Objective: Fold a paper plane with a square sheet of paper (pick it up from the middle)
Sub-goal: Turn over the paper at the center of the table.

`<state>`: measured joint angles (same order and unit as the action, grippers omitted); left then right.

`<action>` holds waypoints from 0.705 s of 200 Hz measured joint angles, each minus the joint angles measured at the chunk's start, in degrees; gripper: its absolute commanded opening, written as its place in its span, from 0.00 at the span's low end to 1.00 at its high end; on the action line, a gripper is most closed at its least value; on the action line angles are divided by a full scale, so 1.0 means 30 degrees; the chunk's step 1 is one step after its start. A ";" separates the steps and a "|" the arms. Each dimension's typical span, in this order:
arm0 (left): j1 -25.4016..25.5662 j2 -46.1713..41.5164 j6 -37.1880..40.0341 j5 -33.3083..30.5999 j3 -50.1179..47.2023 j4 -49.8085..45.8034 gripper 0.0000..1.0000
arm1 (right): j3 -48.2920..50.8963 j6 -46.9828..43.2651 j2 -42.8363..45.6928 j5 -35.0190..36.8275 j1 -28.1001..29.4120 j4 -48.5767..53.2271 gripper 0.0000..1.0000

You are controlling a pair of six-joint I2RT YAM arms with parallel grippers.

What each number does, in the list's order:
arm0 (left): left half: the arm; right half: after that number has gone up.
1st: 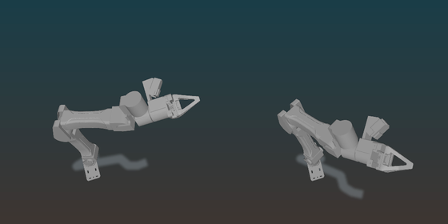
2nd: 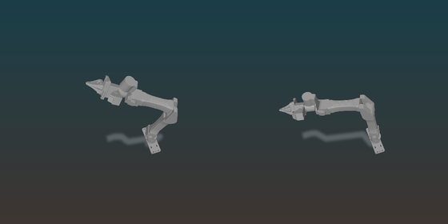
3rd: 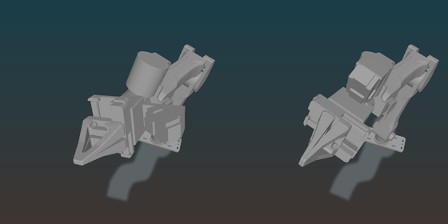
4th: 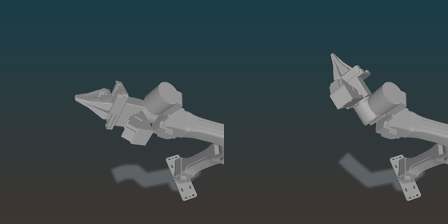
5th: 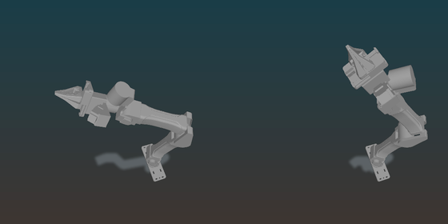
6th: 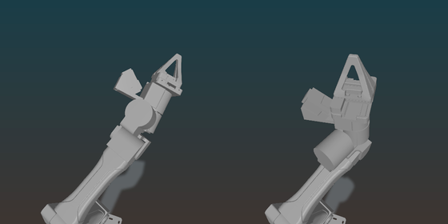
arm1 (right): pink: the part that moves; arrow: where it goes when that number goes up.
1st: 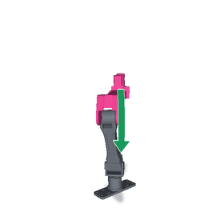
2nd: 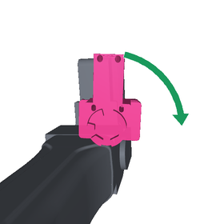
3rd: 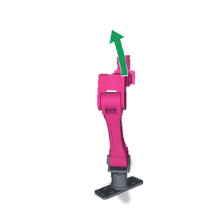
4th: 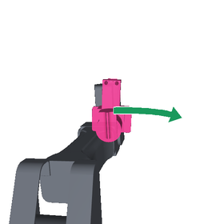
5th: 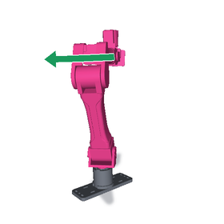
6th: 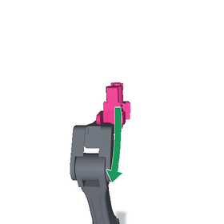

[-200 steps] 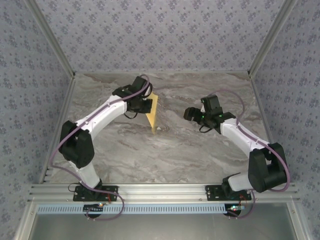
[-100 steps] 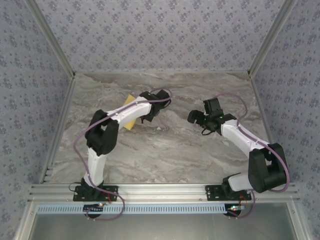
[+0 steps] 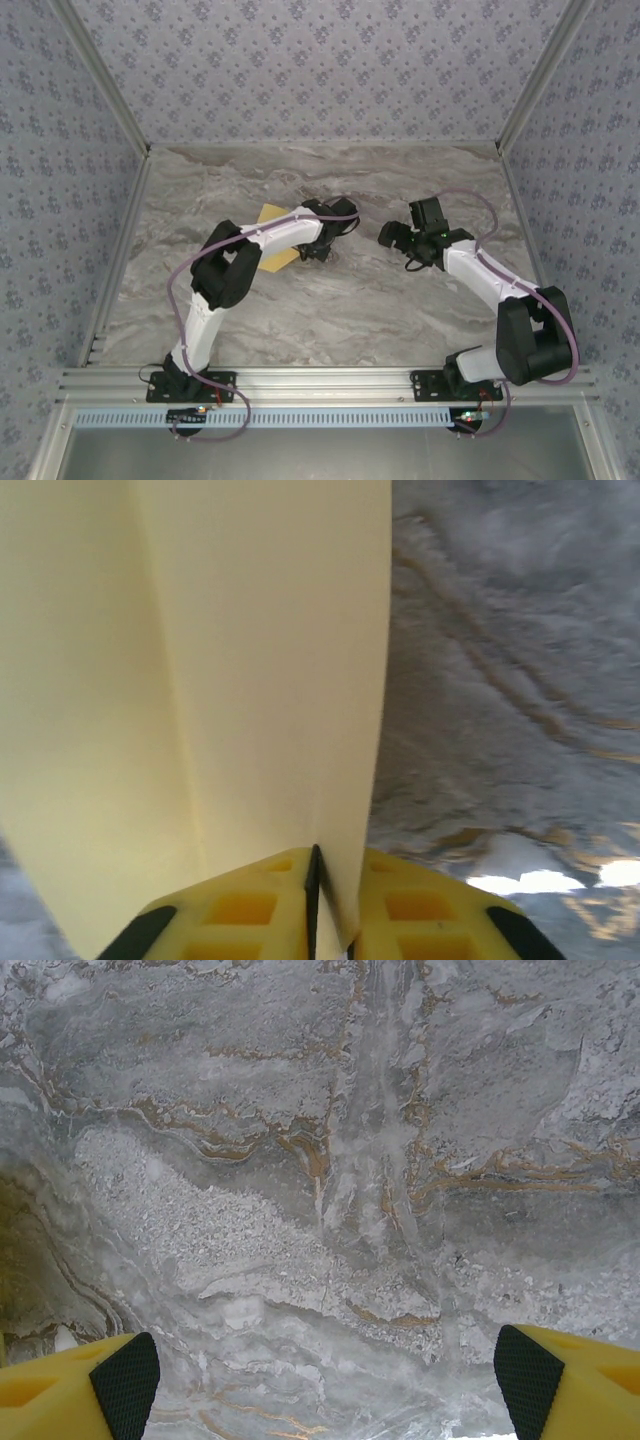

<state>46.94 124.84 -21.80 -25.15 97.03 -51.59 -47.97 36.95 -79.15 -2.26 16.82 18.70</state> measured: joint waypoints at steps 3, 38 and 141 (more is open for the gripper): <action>0.0000 0.0000 -0.0036 0.0168 0.0000 0.0066 0.23 | 0.0015 0.0015 0.0000 0.0000 -0.0022 0.0000 0.91; -0.0058 0.0000 -0.0219 0.2543 0.0000 0.0867 0.35 | 0.0087 0.0204 0.0000 -0.0007 -0.0095 0.0000 0.91; -0.1406 -0.3271 -0.1188 1.2320 -0.0576 0.4612 0.71 | 0.0087 0.0415 0.0000 -0.0051 -0.0277 -0.0022 0.90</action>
<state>42.72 115.02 -25.36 11.81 95.31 -37.76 -47.70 38.20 -79.15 -2.42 15.99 18.63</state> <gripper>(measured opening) 0.676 0.905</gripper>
